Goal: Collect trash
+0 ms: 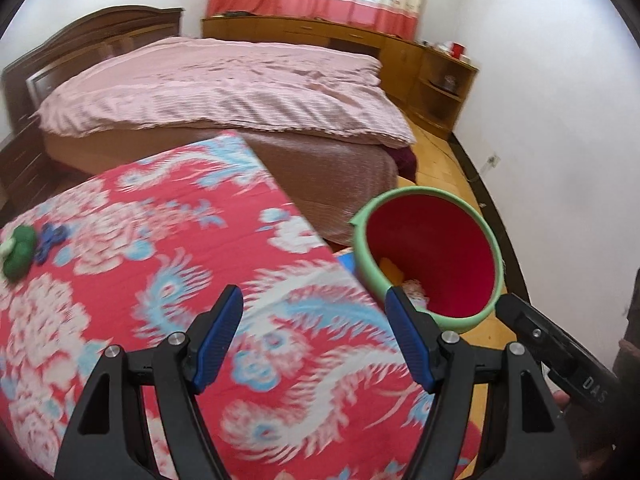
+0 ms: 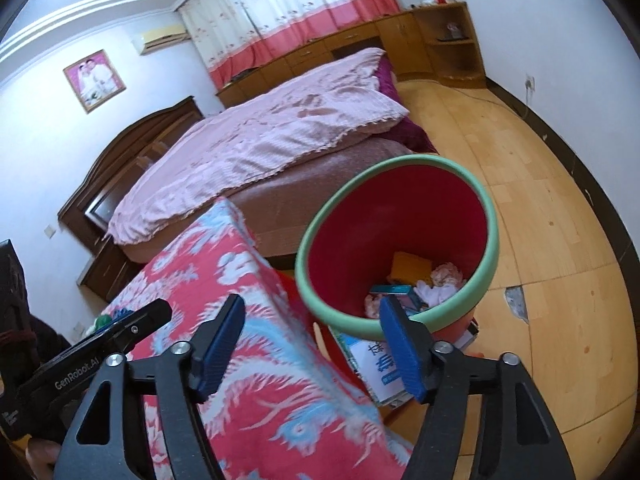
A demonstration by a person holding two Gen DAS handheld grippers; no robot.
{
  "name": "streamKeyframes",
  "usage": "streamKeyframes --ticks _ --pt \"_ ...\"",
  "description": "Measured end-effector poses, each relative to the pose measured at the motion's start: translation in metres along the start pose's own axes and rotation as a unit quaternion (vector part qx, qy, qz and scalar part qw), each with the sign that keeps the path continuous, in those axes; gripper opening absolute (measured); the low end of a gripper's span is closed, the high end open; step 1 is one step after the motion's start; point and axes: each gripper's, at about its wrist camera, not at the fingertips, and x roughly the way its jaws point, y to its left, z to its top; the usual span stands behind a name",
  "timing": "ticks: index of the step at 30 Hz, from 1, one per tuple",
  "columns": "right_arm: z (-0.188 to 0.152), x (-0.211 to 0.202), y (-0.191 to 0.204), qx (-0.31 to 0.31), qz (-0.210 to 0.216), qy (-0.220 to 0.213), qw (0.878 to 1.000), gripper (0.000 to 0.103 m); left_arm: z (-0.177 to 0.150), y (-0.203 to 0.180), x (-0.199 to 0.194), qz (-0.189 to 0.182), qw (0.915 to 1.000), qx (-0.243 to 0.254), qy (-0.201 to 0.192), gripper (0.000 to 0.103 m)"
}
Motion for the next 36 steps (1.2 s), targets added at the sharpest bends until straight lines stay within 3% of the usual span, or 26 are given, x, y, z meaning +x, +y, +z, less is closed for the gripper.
streamKeyframes --ticks 16,36 --pt "-0.035 -0.029 0.071 -0.081 0.001 -0.020 0.996 0.076 -0.037 0.066 -0.065 0.079 0.9934 -0.080 -0.024 0.073" --pt "-0.063 -0.062 0.108 -0.122 0.026 -0.032 0.992 0.076 -0.072 0.088 -0.131 0.124 0.9833 -0.113 -0.071 0.073"
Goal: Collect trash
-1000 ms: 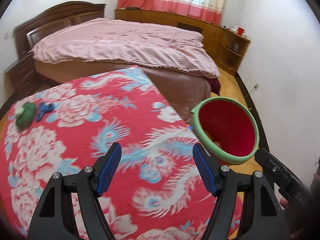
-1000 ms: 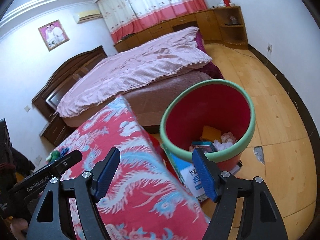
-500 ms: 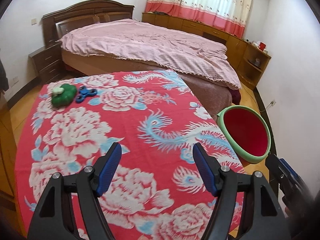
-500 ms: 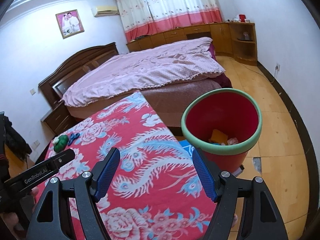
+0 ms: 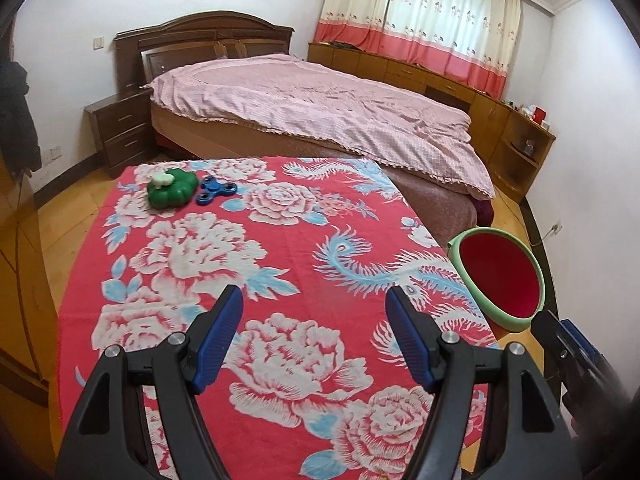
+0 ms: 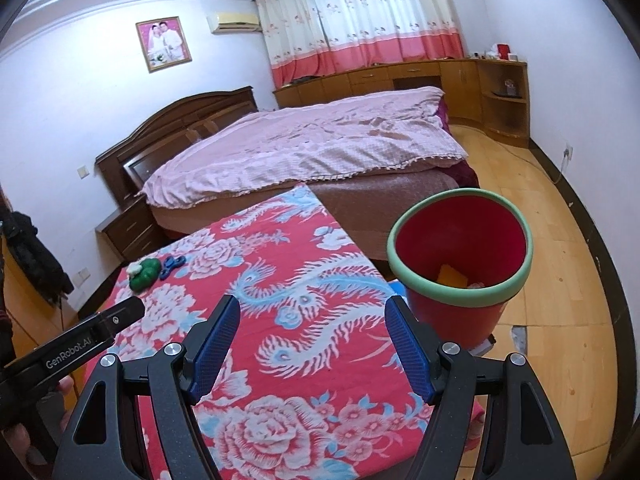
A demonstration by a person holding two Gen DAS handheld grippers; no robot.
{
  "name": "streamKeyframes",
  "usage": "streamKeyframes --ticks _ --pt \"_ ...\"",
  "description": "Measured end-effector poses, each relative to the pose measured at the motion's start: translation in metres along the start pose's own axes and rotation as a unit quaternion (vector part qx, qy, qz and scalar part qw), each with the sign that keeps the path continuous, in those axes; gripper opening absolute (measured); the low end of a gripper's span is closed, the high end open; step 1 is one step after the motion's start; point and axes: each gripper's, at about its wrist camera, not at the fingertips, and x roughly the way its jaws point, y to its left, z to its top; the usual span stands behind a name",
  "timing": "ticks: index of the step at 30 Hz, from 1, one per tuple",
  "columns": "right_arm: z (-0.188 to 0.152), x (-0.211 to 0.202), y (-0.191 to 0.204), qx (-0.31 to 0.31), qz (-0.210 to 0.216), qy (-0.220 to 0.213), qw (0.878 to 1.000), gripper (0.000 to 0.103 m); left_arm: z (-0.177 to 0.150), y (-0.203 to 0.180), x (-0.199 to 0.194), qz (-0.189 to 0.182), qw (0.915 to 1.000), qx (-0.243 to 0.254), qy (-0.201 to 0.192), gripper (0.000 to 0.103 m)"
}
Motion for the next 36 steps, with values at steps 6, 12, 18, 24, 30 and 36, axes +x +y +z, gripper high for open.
streamKeyframes --ticks 6,12,18,24,30,36 --pt "-0.001 -0.005 0.007 -0.007 0.005 -0.004 1.000 0.076 -0.001 0.009 -0.010 0.008 0.9998 -0.013 -0.012 0.073" --pt "-0.003 -0.007 0.008 -0.008 0.007 -0.005 1.000 0.076 -0.001 0.011 -0.013 0.009 0.9997 -0.016 -0.014 0.073" --pt "-0.003 -0.007 0.008 -0.008 0.007 -0.005 1.000 0.076 -0.001 0.011 -0.014 0.008 0.9997 -0.016 -0.014 0.073" --pt "-0.003 -0.007 0.009 -0.008 0.007 -0.005 1.000 0.076 -0.001 0.010 -0.013 0.008 0.9997 -0.016 -0.014 0.073" --pt "-0.003 -0.007 0.009 -0.008 0.008 -0.004 1.000 0.076 -0.001 0.011 -0.014 0.008 0.9998 -0.016 -0.013 0.073" --pt "-0.004 -0.007 0.008 -0.006 0.008 -0.003 1.000 0.076 -0.001 0.010 -0.013 0.008 0.9997 -0.016 -0.014 0.073"
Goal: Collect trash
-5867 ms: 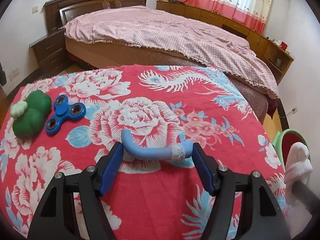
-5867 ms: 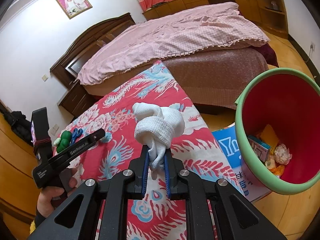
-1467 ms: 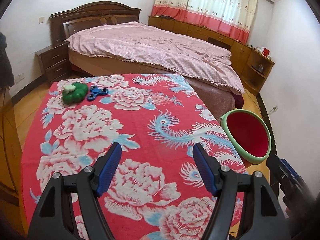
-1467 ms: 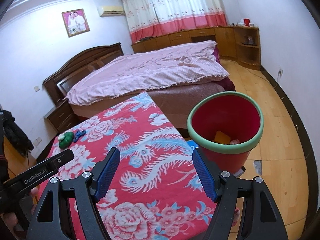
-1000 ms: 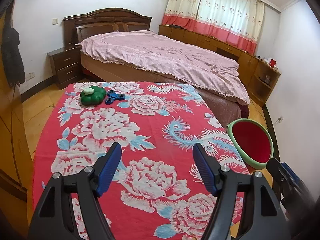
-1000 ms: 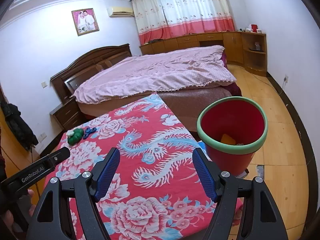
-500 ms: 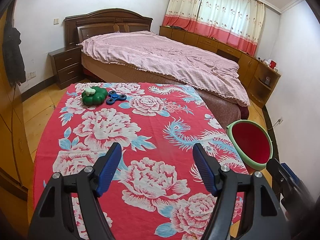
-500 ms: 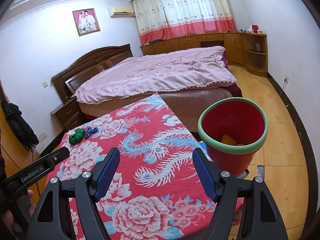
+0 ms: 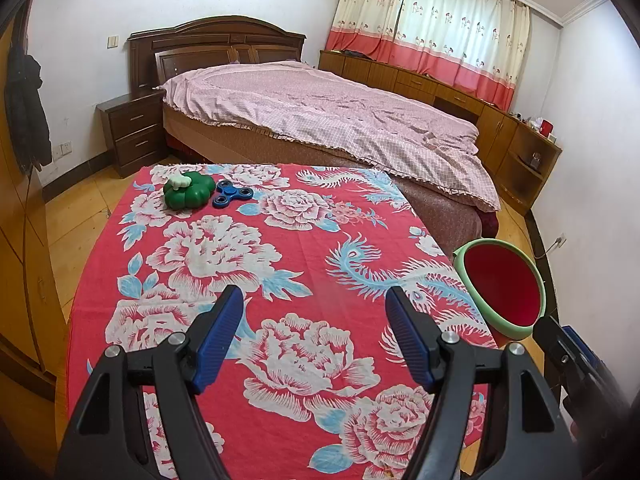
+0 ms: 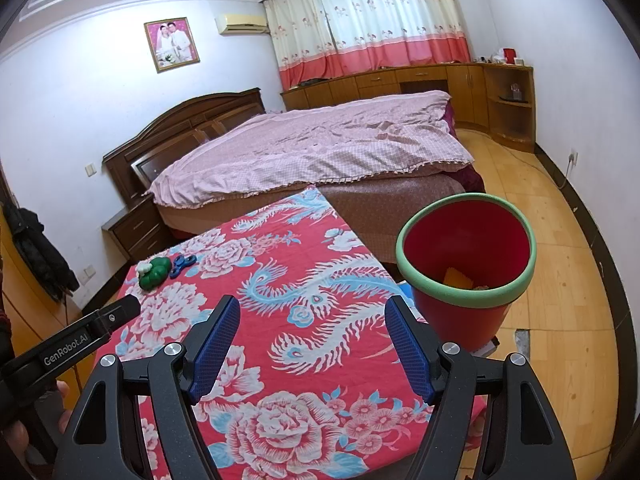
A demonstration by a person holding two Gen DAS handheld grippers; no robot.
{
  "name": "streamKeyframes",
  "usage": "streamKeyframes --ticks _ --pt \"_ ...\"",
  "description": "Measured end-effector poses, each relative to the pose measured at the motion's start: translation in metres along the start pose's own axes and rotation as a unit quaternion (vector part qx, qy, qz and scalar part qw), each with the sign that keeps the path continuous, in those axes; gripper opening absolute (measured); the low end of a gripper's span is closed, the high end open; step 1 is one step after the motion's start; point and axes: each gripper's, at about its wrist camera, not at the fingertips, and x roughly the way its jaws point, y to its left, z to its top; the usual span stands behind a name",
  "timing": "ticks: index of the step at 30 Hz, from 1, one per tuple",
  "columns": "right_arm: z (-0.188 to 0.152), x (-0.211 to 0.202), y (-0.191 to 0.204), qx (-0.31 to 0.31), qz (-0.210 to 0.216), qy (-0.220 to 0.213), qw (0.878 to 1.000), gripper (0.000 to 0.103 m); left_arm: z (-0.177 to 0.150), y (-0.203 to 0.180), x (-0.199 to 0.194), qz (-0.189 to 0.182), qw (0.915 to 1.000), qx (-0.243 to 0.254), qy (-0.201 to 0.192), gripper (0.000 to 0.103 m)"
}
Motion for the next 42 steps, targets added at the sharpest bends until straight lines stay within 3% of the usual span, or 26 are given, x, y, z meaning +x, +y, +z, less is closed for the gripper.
streamKeyframes --ticks 42 --pt "0.0027 0.0008 -0.0012 0.011 0.004 0.007 1.000 0.076 -0.0007 -0.0002 -0.0012 -0.001 1.0000 0.000 0.004 0.073"
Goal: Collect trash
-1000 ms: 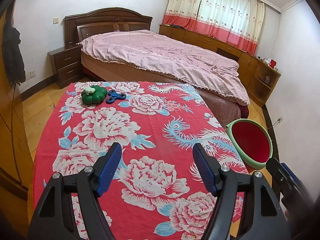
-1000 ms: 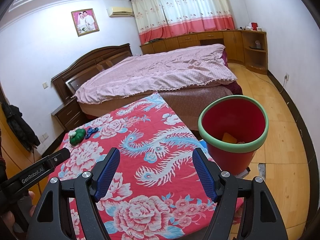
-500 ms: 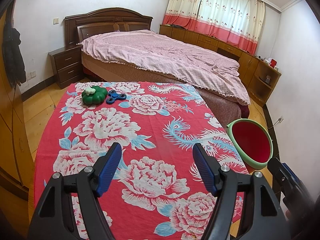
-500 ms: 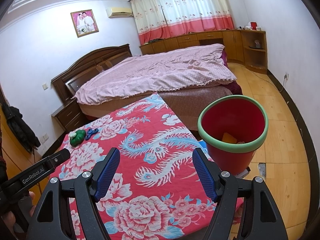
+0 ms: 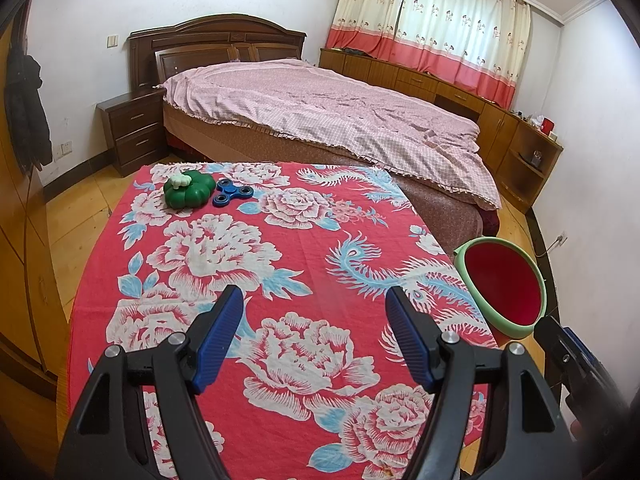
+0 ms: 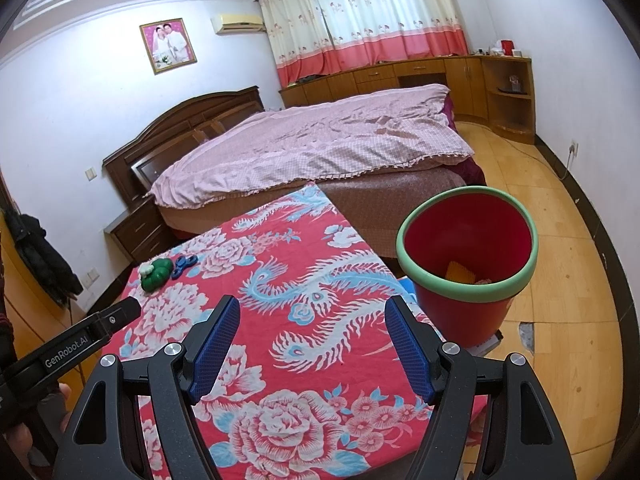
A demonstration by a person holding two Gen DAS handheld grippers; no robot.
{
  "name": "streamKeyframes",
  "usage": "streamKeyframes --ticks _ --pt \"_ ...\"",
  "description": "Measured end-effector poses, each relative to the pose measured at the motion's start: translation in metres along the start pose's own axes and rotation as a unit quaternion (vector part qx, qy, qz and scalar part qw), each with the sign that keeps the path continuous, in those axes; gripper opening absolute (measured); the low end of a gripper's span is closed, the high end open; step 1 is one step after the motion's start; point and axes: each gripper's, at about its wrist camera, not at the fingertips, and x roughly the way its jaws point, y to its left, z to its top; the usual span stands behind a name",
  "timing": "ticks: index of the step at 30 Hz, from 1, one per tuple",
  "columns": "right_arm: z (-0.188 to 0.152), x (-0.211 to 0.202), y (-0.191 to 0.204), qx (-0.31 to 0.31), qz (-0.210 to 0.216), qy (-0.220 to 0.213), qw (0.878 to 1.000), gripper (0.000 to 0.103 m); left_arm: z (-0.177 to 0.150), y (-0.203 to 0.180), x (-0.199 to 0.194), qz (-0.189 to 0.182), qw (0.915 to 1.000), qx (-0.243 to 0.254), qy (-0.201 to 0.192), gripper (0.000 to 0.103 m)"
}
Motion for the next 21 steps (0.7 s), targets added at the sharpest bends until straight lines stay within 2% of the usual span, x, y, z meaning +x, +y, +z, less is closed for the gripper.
streamKeyframes --ticks 21 --pt "-0.0013 0.0021 -0.0023 0.004 -0.001 0.003 1.000 0.076 -0.0034 -0.0006 0.0020 0.000 1.0000 0.000 0.006 0.073"
